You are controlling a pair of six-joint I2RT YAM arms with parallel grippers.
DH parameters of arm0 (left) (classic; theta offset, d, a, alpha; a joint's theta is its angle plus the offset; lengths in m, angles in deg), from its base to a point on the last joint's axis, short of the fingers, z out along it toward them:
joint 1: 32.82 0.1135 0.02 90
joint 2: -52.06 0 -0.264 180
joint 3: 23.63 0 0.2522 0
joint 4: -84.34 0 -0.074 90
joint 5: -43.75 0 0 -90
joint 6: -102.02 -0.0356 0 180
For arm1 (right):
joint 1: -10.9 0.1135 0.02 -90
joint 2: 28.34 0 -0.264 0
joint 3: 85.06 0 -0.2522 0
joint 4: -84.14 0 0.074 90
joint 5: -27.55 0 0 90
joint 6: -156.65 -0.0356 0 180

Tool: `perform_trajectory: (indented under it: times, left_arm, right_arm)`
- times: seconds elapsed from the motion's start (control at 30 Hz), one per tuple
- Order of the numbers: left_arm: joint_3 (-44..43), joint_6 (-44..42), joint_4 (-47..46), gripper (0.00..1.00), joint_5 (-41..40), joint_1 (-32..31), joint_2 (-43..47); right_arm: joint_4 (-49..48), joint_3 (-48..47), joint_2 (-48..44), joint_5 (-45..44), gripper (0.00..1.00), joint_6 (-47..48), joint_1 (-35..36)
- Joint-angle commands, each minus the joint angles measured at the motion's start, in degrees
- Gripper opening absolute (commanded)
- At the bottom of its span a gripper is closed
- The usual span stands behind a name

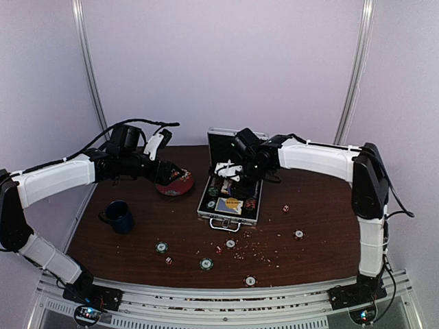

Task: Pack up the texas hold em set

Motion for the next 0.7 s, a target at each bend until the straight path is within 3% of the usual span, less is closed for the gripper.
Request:
perform_trajectory:
  times: [0.0, 0.27, 0.67]
  left_arm:
    - [-1.6, -0.4, -1.1, 0.83, -0.1, 0.5, 0.6]
    - [-1.7, -0.6, -1.1, 0.83, -0.7, 0.5, 1.0]
    - [-1.8, -0.8, -0.9, 0.83, -0.4, 0.5, 1.1]
  right_arm:
    - [-3.6, -6.8, 6.7, -8.1, 0.42, -1.0, -1.3]
    - [-4.7, -13.0, 14.0, -9.2, 0.43, -1.9, -3.4]
    - [-5.7, -12.9, 15.6, -6.2, 0.43, -2.3, -5.0]
